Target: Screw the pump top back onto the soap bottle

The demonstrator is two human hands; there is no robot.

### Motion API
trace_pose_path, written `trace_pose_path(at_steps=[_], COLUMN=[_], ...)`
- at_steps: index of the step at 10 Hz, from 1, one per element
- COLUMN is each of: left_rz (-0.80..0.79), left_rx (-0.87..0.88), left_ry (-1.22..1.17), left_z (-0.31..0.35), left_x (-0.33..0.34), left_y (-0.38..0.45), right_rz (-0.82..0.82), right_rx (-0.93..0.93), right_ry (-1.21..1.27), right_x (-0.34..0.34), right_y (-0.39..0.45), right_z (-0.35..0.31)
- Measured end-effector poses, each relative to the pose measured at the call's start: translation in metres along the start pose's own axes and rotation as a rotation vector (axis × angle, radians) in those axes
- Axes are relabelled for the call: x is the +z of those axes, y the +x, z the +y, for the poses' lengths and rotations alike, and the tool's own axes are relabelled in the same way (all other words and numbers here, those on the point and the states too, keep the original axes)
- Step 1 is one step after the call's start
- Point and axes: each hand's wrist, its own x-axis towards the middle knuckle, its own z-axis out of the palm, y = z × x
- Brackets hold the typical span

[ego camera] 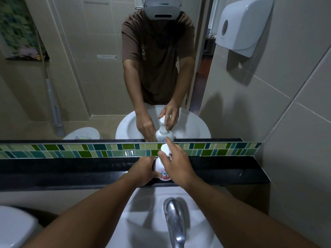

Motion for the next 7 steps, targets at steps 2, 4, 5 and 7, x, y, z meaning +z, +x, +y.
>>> trace_pose_path(at_steps=[2,4,5,7], left_rz=[0.029,0.024,0.029,0.023], left_rx=[0.012,0.007,0.003,-0.026], left_ry=[0.067,0.106,0.129,0.174], left_z=[0.009,0.010,0.009,0.011], left_x=[-0.001,-0.005,-0.009,-0.023], left_y=[-0.004,-0.007,-0.009,-0.015], right_rz=[-0.018,-0.007,0.006,0.001], right_rx=[0.003,0.007,-0.008,0.022], right_ry=[0.007,-0.009,-0.040,-0.123], right_x=[0.000,-0.004,-0.009,-0.021], right_y=[-0.002,-0.004,-0.005,-0.005], right_z=[-0.001,-0.005,-0.007,-0.003])
